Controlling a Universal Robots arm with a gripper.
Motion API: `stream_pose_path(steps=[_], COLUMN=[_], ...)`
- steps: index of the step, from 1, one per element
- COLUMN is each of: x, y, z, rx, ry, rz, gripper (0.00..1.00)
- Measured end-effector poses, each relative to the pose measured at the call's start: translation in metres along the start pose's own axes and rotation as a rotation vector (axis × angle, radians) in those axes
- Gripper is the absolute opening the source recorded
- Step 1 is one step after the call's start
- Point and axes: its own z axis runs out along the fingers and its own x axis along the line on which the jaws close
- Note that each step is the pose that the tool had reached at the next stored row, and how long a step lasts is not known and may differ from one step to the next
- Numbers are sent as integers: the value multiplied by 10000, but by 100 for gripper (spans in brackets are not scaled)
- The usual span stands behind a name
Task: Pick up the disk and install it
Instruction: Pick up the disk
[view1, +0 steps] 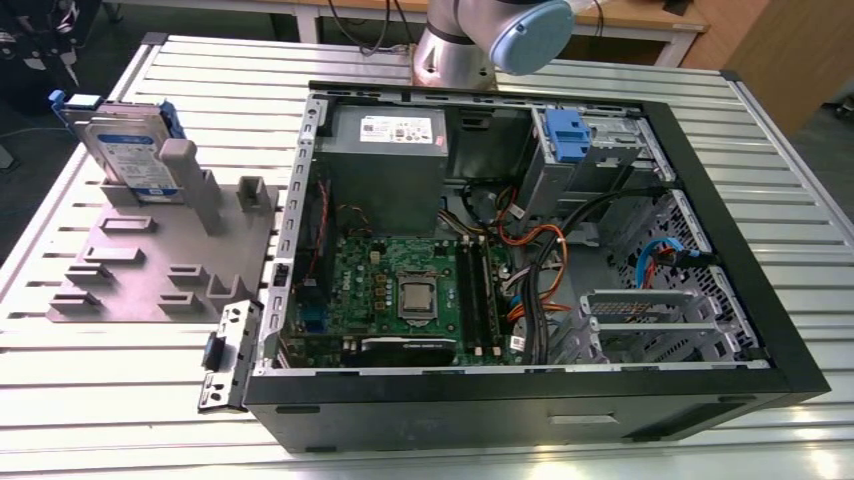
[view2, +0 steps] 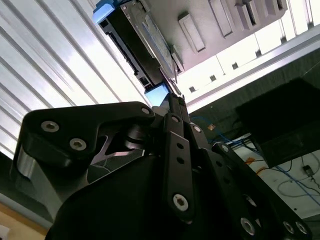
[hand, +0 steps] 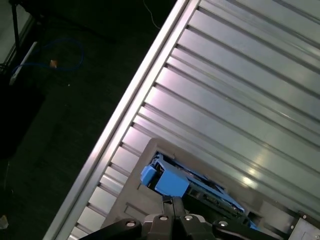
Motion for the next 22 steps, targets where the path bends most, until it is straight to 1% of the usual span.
stream_pose_path(steps=[8,22], x=[0,0], y=[0,0], z=[0,0], rx=[14,33], ry=[31,70], rz=[-737,-1720], gripper=[11,11])
